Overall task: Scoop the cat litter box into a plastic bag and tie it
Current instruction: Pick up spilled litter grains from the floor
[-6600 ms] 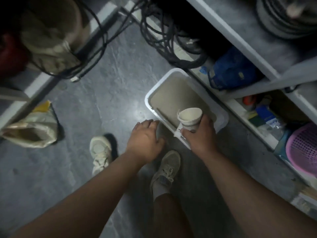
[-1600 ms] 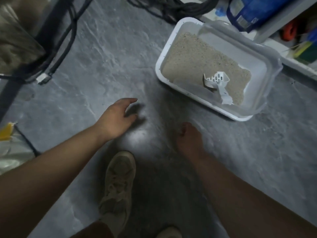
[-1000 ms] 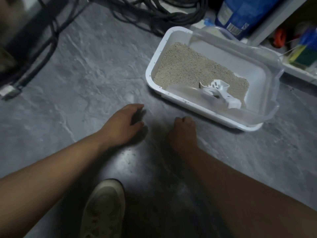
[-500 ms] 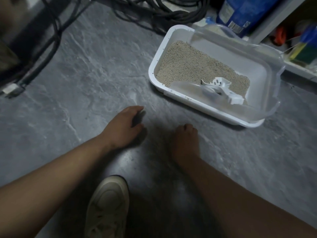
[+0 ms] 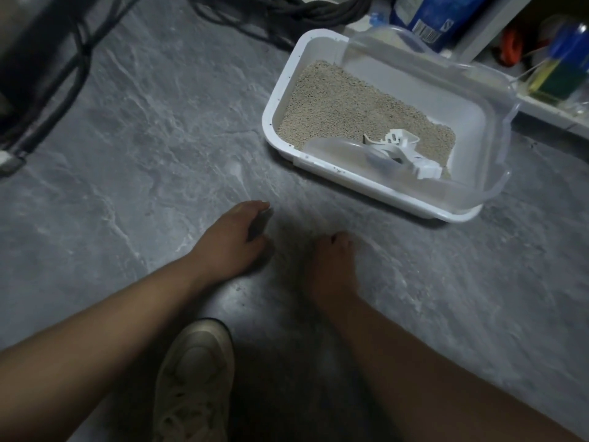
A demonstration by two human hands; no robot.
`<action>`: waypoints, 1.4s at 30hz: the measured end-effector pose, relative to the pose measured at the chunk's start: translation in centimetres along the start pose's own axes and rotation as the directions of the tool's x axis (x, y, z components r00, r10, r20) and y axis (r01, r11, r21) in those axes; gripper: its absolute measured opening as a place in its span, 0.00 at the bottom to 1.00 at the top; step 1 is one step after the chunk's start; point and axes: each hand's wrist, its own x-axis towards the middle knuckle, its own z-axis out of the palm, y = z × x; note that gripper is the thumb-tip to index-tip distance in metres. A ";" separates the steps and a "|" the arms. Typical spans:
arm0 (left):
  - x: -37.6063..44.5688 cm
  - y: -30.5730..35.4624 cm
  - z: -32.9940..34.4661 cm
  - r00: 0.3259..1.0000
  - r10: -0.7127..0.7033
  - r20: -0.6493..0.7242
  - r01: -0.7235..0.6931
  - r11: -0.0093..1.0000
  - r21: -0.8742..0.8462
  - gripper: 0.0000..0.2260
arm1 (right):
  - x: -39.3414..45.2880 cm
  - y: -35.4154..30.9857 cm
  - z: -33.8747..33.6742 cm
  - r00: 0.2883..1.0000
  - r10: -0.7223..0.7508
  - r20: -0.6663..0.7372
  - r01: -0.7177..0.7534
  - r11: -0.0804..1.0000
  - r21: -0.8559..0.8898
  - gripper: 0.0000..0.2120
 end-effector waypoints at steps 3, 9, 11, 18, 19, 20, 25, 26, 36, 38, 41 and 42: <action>-0.1 -0.1 0.3 1.000 0.009 0.014 -0.009 1.000 -0.001 0.28 | 0.1 -1.1 0.9 1.000 0.002 -0.005 -0.002 1.000 0.026 0.14; -0.3 -0.7 0.2 1.000 0.003 -0.009 -0.003 1.000 0.005 0.28 | 1.4 -0.6 -0.1 0.994 0.100 -0.033 -0.098 0.993 0.068 0.13; -0.3 -0.8 0.2 1.000 0.004 -0.010 -0.004 1.000 0.006 0.28 | 1.9 -0.6 0.1 0.989 0.143 -0.034 -0.138 0.983 0.122 0.12; -0.1 -0.8 0.4 1.000 0.012 -0.009 -0.013 1.000 -0.005 0.28 | 3.4 -2.3 1.0 0.987 0.158 -0.028 -0.152 0.977 0.151 0.16; -0.1 -0.9 0.4 1.000 0.015 -0.011 -0.015 1.000 -0.004 0.28 | 3.5 -2.2 1.0 0.987 0.155 -0.035 -0.149 0.981 0.125 0.15; -0.1 -0.9 0.4 1.000 0.016 -0.014 -0.016 1.000 -0.005 0.27 | 3.7 -2.0 1.1 0.990 0.137 -0.037 -0.133 0.986 0.097 0.12; 0.0 -1.0 0.3 1.000 0.006 -0.015 -0.006 1.000 -0.004 0.27 | 4.1 -1.8 0.5 0.998 0.064 -0.025 -0.063 0.997 0.037 0.11; 0.1 -1.1 0.3 1.000 0.004 -0.014 -0.005 1.000 -0.002 0.27 | 4.3 -1.7 0.3 0.998 0.058 -0.018 -0.057 0.998 0.035 0.12; 0.0 -1.2 0.5 1.000 -0.007 0.006 0.008 0.999 -0.043 0.29 | 3.0 -0.5 -0.6 0.969 0.238 -0.062 -0.212 0.936 0.283 0.08; 0.1 -1.2 0.6 1.000 -0.008 0.008 0.009 0.999 -0.035 0.29 | 2.0 0.6 -0.5 0.927 0.372 -0.054 -0.331 0.876 0.351 0.09; 0.2 -1.2 0.6 1.000 -0.009 0.008 0.009 1.000 -0.028 0.28 | 1.0 1.0 0.1 0.874 0.486 0.021 -0.445 0.780 0.439 0.11; 0.2 -1.2 0.7 1.000 -0.007 0.009 0.008 1.000 -0.027 0.28 | 0.9 0.8 0.2 0.863 0.504 0.032 -0.459 0.756 0.468 0.11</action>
